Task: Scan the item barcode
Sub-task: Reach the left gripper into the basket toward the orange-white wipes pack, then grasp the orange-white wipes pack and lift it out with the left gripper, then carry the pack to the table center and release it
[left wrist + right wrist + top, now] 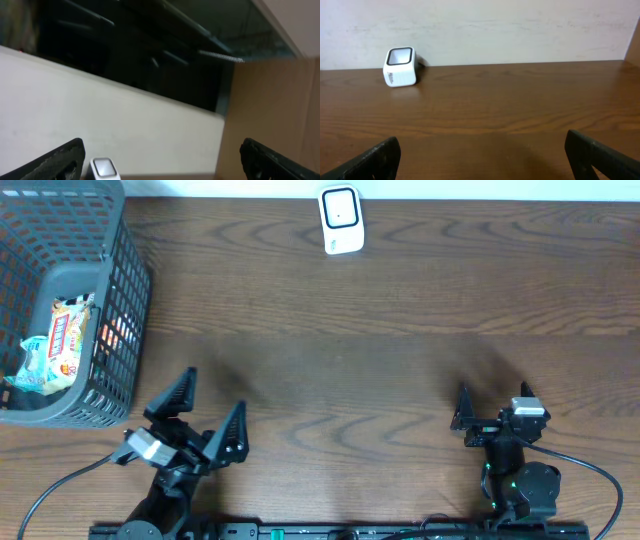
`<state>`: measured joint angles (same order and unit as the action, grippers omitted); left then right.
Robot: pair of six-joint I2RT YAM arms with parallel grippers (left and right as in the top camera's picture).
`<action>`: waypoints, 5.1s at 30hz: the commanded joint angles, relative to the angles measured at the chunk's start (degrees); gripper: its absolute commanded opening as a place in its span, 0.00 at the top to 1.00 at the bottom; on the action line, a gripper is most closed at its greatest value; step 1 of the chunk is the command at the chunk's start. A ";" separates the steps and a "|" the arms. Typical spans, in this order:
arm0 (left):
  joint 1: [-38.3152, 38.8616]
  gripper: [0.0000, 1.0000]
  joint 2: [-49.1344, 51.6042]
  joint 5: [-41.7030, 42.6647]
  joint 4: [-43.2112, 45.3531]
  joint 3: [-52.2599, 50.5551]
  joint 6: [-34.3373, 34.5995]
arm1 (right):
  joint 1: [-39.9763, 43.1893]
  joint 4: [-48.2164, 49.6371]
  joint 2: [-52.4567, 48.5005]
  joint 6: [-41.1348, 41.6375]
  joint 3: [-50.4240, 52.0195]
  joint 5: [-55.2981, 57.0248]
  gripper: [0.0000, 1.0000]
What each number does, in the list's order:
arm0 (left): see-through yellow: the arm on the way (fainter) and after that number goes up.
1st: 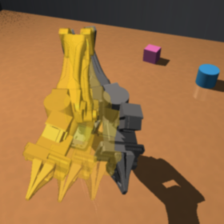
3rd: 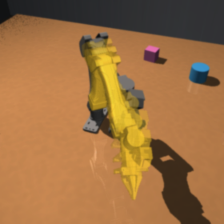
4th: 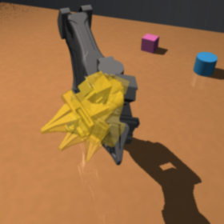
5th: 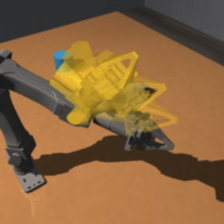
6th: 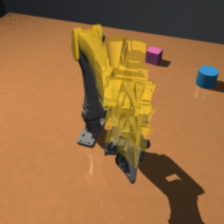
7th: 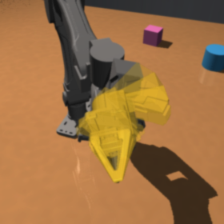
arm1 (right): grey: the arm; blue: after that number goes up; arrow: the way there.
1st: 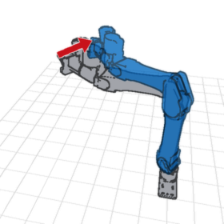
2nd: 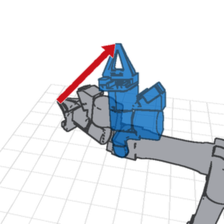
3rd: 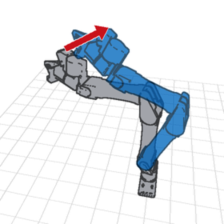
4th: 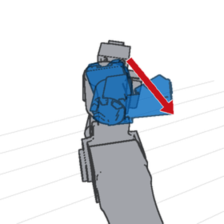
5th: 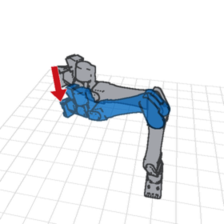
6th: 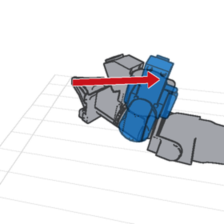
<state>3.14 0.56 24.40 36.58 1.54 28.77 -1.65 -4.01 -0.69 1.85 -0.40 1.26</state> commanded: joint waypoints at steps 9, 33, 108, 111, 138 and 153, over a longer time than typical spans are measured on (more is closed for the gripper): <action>0.15 0.02 21.99 -13.60 -26.99 40.15 -25.57 | 0.17 -0.17 0.31 -0.85 0.09 0.07 0.01; -28.26 0.02 92.80 -33.42 -102.27 130.68 -20.72 | 0.17 -0.17 0.31 -0.83 0.09 0.09 0.01; -32.70 0.93 75.91 -33.83 -71.82 91.67 -5.66 | 0.17 -0.17 0.31 -0.85 0.09 0.07 0.01; -30.60 0.93 70.12 -30.60 -72.57 91.65 -2.97 | 0.17 -0.17 0.31 -0.85 0.09 0.07 0.01; 18.34 0.93 94.55 -26.69 -85.70 91.36 11.54 | 0.17 -0.17 0.31 -0.85 0.09 0.09 0.01; 24.17 0.23 111.89 -26.27 -82.27 91.56 12.98 | 0.17 -0.17 0.31 -0.85 0.09 0.07 0.01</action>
<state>27.14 113.32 -1.02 -45.93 91.98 42.11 -1.63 -3.99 -0.69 1.83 -0.38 1.26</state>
